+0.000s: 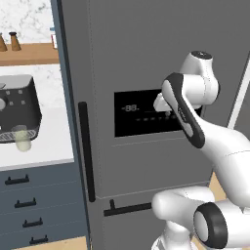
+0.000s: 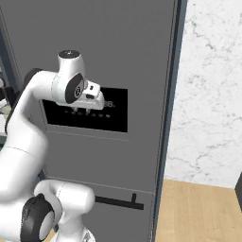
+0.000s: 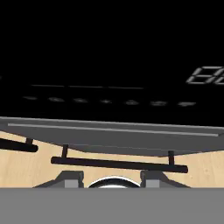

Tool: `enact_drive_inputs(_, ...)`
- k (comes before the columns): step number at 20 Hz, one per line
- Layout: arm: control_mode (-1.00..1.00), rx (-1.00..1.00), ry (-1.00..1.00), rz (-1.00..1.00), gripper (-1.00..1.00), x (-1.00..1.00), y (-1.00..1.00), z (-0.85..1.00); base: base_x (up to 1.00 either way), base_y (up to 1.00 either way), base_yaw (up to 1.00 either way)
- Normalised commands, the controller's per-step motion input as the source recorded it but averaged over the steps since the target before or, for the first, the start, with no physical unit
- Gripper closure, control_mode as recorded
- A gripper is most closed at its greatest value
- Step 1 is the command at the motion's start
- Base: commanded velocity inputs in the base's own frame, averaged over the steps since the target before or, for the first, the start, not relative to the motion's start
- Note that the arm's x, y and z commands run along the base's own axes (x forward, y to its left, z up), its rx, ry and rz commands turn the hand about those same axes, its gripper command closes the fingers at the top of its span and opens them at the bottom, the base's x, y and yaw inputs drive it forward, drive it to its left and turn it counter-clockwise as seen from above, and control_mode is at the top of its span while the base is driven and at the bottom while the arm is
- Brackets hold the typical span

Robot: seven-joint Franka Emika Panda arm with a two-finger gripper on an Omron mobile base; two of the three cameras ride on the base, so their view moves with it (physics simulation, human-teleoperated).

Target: Grab a lemon wedge from the fridge and one ice cube from the ice bowl, and put them in the glass of lemonade.

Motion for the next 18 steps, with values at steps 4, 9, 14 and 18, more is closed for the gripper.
enact_drive_inputs(4, -1.0, 0.0, 0.0, 0.0, -1.0, -0.55, 0.0, 0.0, 0.0, 0.0, 0.0)
enact_drive_inputs(9, -1.0, 0.02, 0.0, 0.0, -1.0, -0.79, 0.0, -0.03, 0.0, 0.0, 0.0)
enact_drive_inputs(14, -1.0, 0.04, 0.0, 0.0, -1.0, -0.47, 0.0, -0.06, 0.0, 0.0, 0.0)
enact_drive_inputs(18, -1.0, 0.0, 0.0, 0.0, -1.0, -0.09, 0.01, 0.0, 0.0, 0.0, 0.0)
